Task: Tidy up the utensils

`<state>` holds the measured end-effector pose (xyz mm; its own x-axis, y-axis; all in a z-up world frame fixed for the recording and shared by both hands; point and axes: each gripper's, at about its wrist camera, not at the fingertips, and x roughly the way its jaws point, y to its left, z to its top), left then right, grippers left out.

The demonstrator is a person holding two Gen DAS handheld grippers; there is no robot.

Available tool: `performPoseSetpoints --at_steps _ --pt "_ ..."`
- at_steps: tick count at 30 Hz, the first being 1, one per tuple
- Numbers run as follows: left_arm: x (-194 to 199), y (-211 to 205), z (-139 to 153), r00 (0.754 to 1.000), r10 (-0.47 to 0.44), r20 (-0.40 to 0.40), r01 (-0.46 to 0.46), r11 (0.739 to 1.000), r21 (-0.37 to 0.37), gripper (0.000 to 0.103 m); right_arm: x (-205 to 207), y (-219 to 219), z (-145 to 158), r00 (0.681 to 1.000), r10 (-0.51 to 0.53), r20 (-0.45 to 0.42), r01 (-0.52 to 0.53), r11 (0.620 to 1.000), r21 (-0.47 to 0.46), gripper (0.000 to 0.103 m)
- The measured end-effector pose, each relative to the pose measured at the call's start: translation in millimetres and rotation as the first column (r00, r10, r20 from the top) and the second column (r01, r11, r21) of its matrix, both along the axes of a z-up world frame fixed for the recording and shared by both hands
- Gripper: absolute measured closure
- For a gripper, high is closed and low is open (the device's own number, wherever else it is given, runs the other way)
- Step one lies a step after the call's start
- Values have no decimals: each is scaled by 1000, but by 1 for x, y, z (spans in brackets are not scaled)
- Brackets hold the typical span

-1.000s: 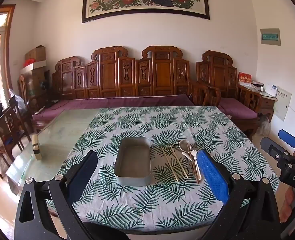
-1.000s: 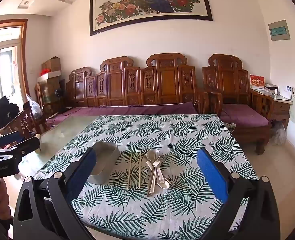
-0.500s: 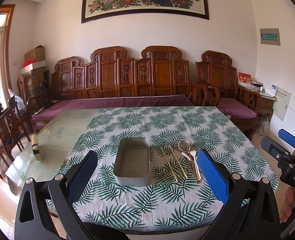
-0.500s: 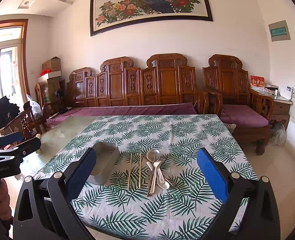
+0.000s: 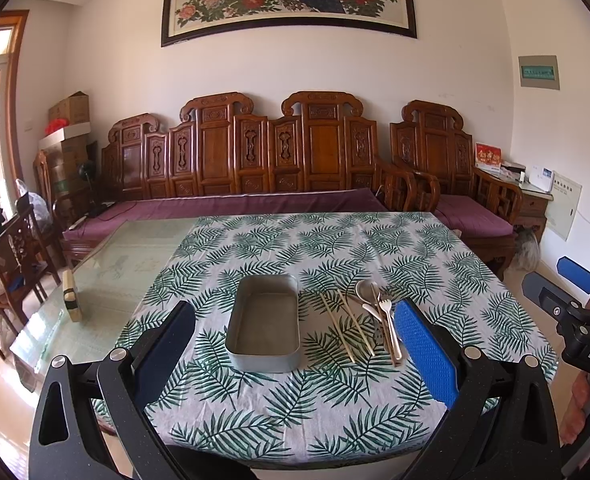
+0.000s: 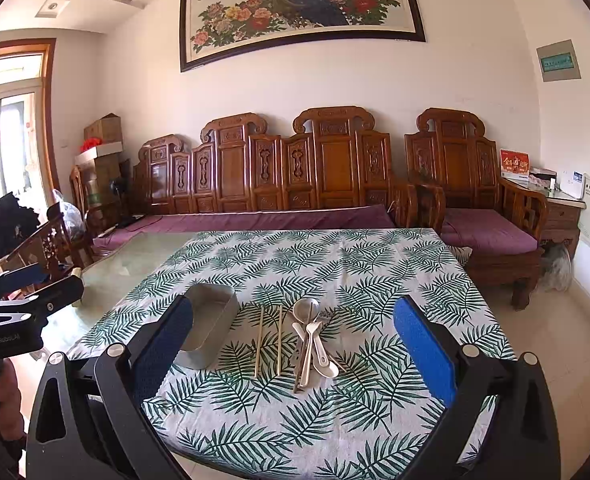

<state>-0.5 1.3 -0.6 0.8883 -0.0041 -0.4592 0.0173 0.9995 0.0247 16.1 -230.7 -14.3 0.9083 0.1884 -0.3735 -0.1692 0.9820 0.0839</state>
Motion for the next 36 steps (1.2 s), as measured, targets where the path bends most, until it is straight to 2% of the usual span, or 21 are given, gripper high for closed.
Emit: performPoseSetpoints --at_steps 36 --pt "1 -5 -10 1000 -9 -6 9 1000 5 6 -2 -3 6 1000 1 0 -1 1000 1 3"
